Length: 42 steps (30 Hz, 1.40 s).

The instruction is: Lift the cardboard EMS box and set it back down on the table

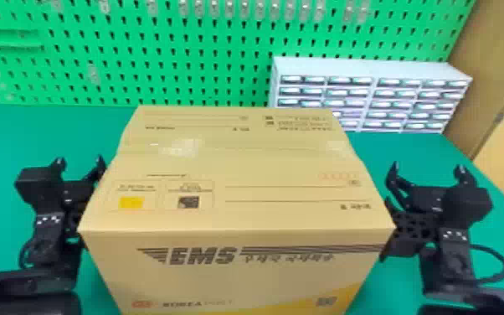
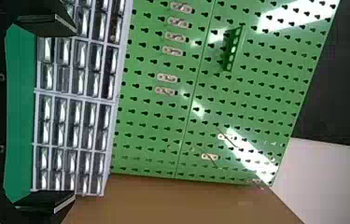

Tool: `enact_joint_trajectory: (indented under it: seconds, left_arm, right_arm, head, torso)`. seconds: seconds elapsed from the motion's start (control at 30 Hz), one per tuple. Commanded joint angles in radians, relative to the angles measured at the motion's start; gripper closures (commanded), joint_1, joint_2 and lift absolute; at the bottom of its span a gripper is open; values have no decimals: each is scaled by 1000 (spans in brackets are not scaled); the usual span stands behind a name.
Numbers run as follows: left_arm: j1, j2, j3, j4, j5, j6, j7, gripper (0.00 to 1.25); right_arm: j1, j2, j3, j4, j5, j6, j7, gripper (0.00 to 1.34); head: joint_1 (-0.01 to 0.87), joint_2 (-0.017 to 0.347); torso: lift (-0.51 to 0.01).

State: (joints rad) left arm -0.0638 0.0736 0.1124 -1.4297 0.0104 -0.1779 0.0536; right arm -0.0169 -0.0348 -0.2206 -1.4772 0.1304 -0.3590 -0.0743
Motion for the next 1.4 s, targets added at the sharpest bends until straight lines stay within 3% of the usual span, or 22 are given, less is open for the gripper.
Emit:
enact_joint_trajectory:
  seconds: [0.0, 0.1, 0.6, 1.37]
  left_arm:
    - [-1, 0, 1, 0, -1, 0, 0, 545]
    - [-2, 0, 0, 0, -1, 0, 0, 545]
    - [-2, 0, 4, 0, 2, 6, -8, 545]
    - [-22, 0, -83, 0, 19, 44, -38, 545]
  right_arm:
    - [0, -10, 13, 0, -3, -5, -1, 78]
    - [-1, 3, -3, 2, 26, -6, 1, 76]
    - [0, 6, -19, 15, 8, -35, -1, 78]
    - [-75, 6, 84, 92, -2, -86, -4, 78]
  head:
    - [678, -14]
    - [678, -14]
    - [678, -14]
    - [678, -14]
  torso:
    - [-92]
    - [-92]
    - [-92]
    - [-92]
